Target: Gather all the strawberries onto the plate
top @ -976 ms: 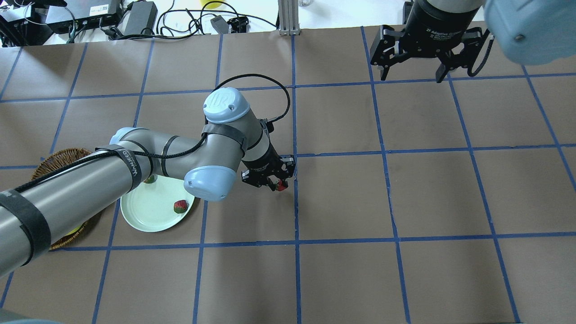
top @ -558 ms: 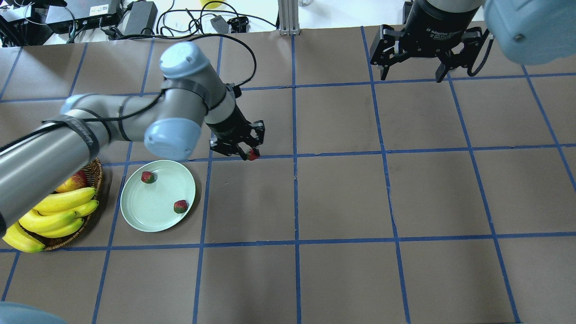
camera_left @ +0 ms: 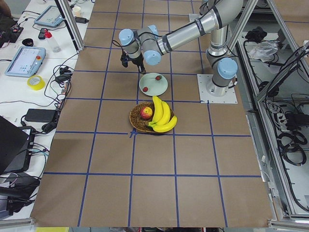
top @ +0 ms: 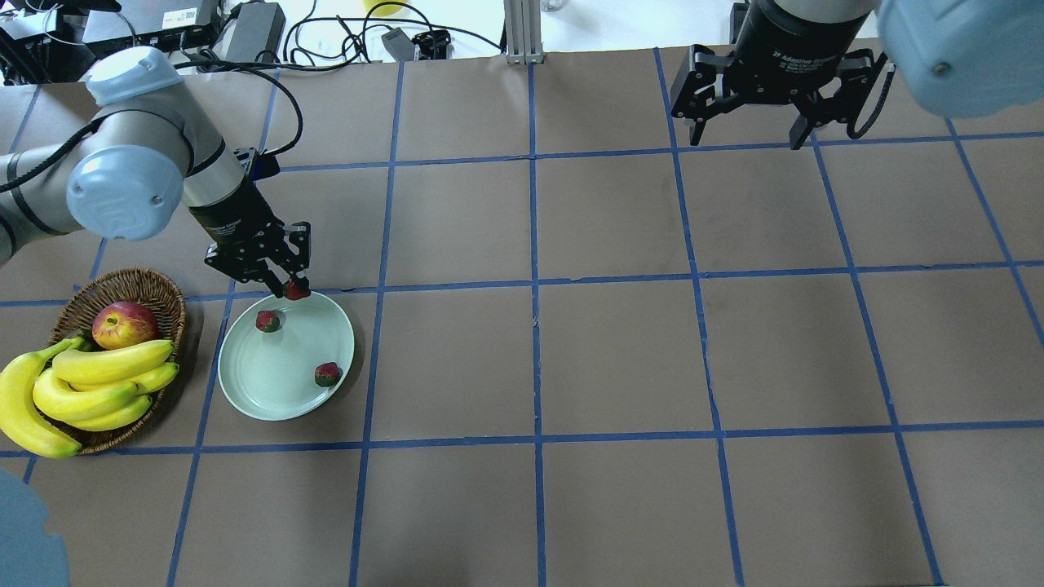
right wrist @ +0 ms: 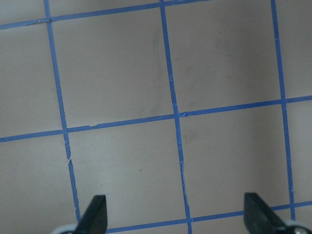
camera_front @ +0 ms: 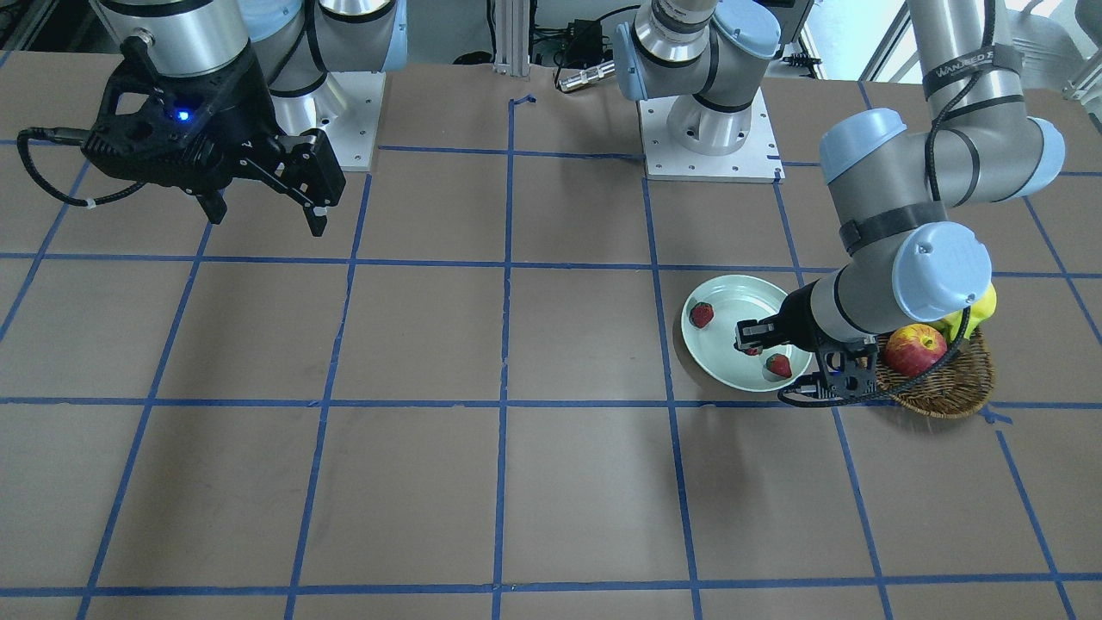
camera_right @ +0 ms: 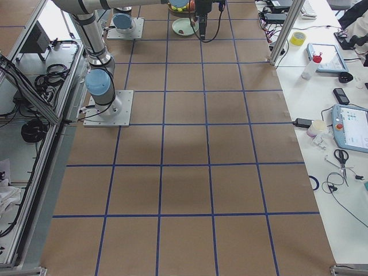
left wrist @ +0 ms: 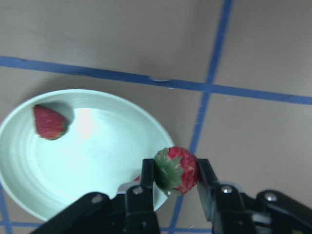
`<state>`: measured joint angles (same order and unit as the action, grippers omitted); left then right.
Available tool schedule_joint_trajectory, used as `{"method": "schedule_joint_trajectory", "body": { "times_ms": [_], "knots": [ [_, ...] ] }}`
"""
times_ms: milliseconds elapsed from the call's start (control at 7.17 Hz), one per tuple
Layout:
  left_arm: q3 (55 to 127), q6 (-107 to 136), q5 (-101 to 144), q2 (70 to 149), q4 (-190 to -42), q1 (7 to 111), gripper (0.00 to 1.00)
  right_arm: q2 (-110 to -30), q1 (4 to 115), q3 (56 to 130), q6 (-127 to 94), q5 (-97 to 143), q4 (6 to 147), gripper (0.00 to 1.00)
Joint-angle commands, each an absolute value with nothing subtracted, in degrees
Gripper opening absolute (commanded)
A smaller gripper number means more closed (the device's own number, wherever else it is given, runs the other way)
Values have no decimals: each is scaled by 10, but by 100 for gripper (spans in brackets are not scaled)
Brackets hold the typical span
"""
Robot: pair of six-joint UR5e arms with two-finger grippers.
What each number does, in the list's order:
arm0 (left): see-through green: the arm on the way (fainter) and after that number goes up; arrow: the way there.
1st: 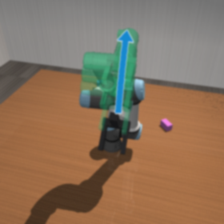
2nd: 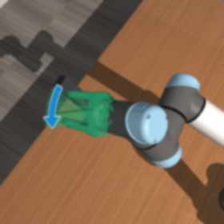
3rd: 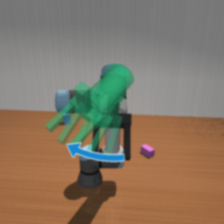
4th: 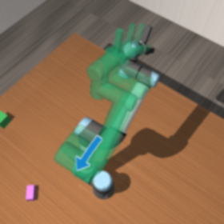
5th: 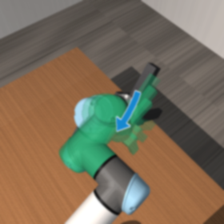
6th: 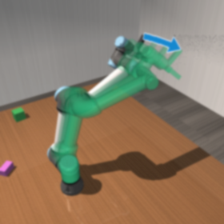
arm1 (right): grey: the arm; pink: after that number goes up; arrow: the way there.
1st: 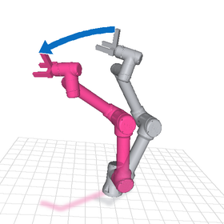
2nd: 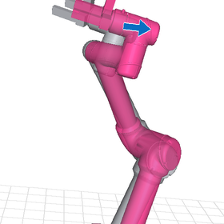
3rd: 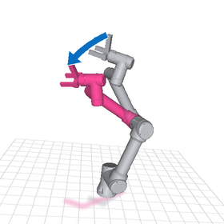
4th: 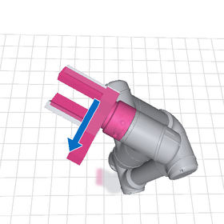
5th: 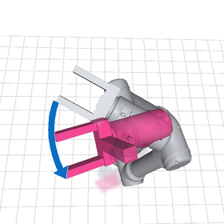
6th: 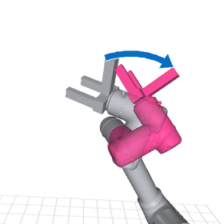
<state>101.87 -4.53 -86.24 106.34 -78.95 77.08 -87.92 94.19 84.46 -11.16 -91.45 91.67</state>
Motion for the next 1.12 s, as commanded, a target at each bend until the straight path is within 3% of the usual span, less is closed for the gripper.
{"method": "schedule_joint_trajectory", "body": {
  "times_ms": [0,418,697,976],
  "knots": [
    [1033,-85,-877,1063,-794,759,99,-879,941,845,-112,-915,917,100],
    [1007,-86,-876,1043,-788,758,100,-879,941,846,-112,-915,917,100],
    [929,-87,-890,1018,-810,761,100,-879,940,846,-112,-915,917,100],
    [897,-91,-886,992,-819,771,100,-879,940,846,-112,-915,916,100]
  ]
}}
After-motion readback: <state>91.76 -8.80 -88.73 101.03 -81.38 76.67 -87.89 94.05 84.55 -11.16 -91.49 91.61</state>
